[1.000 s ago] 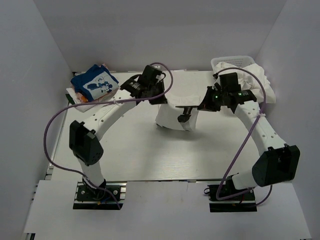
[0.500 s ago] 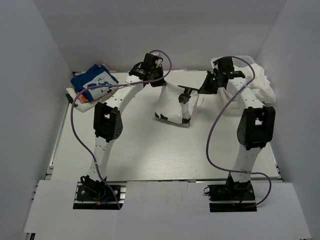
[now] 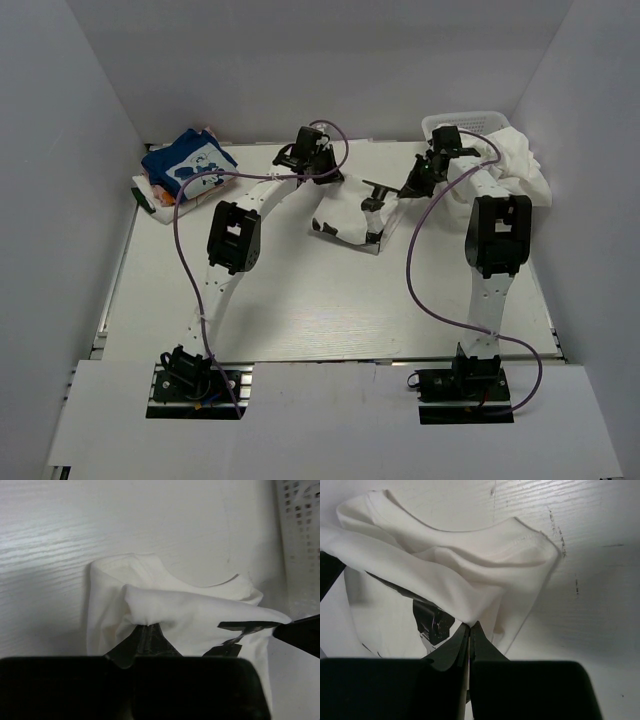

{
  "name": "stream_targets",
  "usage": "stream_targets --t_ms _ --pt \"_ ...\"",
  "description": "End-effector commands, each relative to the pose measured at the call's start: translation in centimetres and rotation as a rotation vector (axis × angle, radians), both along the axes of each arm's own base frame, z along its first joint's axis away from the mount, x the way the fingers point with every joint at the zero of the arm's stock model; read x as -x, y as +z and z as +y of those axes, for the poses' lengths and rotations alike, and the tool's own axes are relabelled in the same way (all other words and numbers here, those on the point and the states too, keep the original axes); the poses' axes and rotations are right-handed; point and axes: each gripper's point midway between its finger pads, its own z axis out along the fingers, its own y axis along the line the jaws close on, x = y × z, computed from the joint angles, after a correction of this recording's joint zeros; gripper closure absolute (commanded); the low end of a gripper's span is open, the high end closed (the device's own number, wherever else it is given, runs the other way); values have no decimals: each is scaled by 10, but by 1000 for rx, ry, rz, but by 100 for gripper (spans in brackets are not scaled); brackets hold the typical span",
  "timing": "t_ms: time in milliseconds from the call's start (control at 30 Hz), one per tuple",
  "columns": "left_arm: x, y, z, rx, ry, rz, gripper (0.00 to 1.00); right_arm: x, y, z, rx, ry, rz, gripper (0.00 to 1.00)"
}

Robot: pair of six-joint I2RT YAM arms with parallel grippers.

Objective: Fold and stack the t-shirts

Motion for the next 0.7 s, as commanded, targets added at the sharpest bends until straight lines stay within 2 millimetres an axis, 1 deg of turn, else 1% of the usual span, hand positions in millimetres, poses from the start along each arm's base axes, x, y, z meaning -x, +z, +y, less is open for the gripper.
stream_targets --t_ms 0,33,67,100,133,167,200,233,267,300,333,367,400,433,467,500,533,567,600,633,667 --pt "-17 77 -19 130 -31 -182 100 -25 20 -4 -12 -37 -99 100" --pt "-18 69 -19 128 -31 -178 97 -26 21 -4 -12 -39 -105 100" --pt "-19 73 -20 132 -31 -186 72 -28 18 -8 -1 -53 -105 100" --pt "-19 73 -20 132 -31 -186 50 -28 14 -13 13 -88 -89 86" --pt "-18 71 -19 128 -31 -178 19 -30 16 -16 16 -98 -90 68" --pt "-17 75 -19 129 -31 -179 0 -30 18 -16 23 -89 -94 52" --pt "-17 90 -16 125 -24 -206 0 -28 26 -14 20 -64 -104 20" --pt "-16 101 -13 124 -12 -219 0 -29 40 -12 26 -45 -138 10" --pt "-15 110 -10 115 -9 -237 0 -29 49 -12 29 -36 -159 10" --pt "-12 121 -12 114 -1 -254 0 -26 75 -6 24 -19 -212 10" --pt "-7 125 -9 103 -6 -255 0 -21 85 0 -2 5 -222 10" --pt "-3 157 -3 111 3 -304 0 -17 93 7 -20 26 -234 10" --pt "3 161 2 95 15 -289 0 -11 97 17 -57 57 -244 10" --pt "14 154 1 64 0 -281 0 1 118 22 -93 74 -276 10" --pt "24 157 -1 57 -15 -281 0 0 129 35 -135 113 -331 10" --pt "35 177 3 71 -22 -297 0 10 133 43 -159 127 -336 10" --pt "50 155 -2 60 -56 -248 0 19 128 47 -190 129 -311 10" --pt "60 151 -6 66 -81 -235 0 21 127 58 -223 144 -318 10" --pt "67 144 -4 61 -91 -214 0 25 125 65 -244 145 -304 10" --pt "80 124 -6 45 -112 -166 0 27 121 68 -257 143 -293 10" --pt "83 112 -4 33 -112 -142 0 32 110 78 -298 147 -264 10"
